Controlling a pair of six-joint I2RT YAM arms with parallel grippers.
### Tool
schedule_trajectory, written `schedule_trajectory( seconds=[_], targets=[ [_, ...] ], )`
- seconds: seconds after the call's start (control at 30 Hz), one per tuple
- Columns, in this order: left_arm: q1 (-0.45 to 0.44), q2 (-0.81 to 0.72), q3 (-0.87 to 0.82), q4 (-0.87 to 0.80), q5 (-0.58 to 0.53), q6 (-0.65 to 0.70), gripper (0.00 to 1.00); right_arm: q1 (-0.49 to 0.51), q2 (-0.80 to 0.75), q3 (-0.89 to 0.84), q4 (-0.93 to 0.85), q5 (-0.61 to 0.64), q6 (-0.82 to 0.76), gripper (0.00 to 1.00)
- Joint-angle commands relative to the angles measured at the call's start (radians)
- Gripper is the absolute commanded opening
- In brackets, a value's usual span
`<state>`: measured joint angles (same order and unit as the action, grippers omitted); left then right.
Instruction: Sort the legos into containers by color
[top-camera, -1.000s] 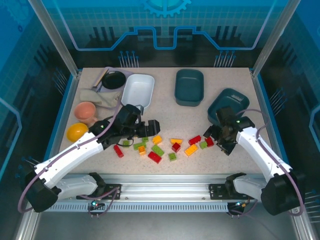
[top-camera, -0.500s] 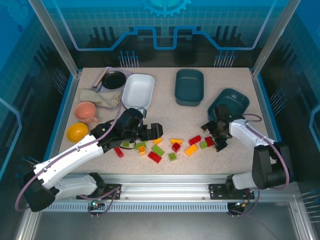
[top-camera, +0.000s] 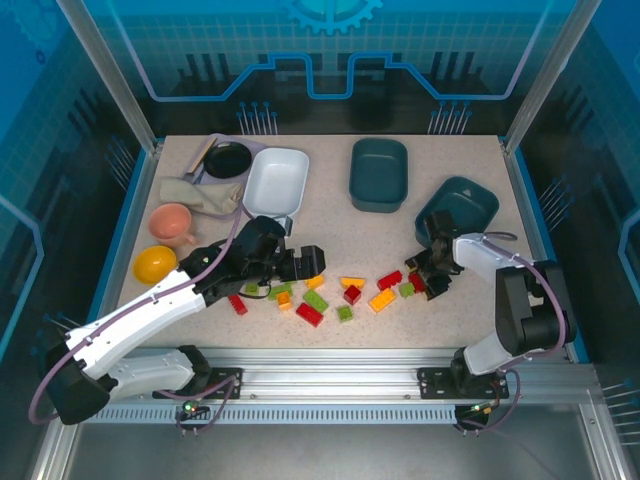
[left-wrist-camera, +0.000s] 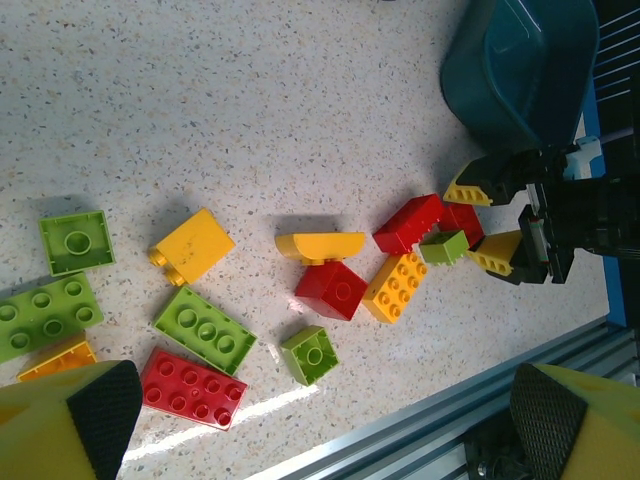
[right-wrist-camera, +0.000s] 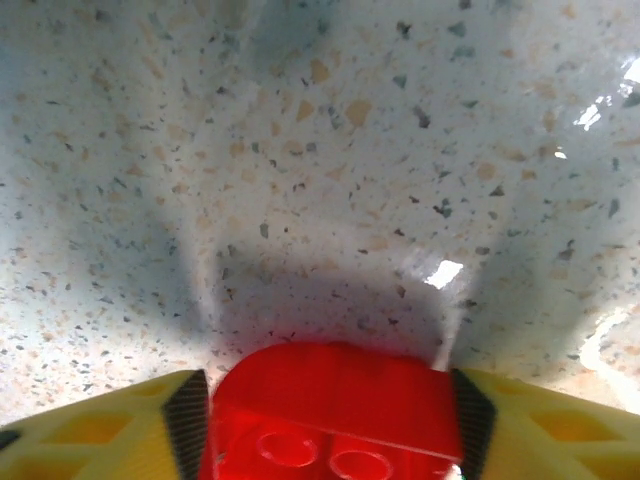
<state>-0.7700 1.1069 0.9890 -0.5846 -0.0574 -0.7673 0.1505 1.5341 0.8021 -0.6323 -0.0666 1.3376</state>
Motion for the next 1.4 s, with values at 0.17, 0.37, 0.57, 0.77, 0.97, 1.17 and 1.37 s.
schedule_trajectory(
  seconds=[0.17,0.37,0.57,0.77,0.97,1.17,1.37],
  targets=[
    [-0.01,-0.012,0.006,0.023,-0.025,-0.029,0.99,0.01,-0.057,0.039,-0.085,0.043,-0.039,0.45],
    [-0.01,0.0,0.073,0.004,-0.051,-0.02,0.99,0.05,-0.2,0.281,-0.293,0.219,-0.226,0.47],
    [0.043,0.078,0.221,0.017,-0.009,-0.016,0.99,-0.121,-0.096,0.428,-0.263,0.224,-0.424,0.47],
    [0.089,0.191,0.344,0.031,0.046,0.019,0.99,-0.218,0.191,0.615,-0.245,0.138,-0.578,0.49],
    [0.126,0.225,0.35,0.046,0.075,0.003,0.99,-0.245,0.385,0.731,-0.283,0.124,-0.61,0.53],
    [0.145,0.208,0.32,0.05,0.078,-0.008,0.99,-0.259,0.479,0.766,-0.298,0.104,-0.623,0.56],
    [0.161,0.181,0.311,0.033,0.077,-0.008,0.99,-0.26,0.476,0.824,-0.354,0.112,-0.635,0.79]
  ],
)
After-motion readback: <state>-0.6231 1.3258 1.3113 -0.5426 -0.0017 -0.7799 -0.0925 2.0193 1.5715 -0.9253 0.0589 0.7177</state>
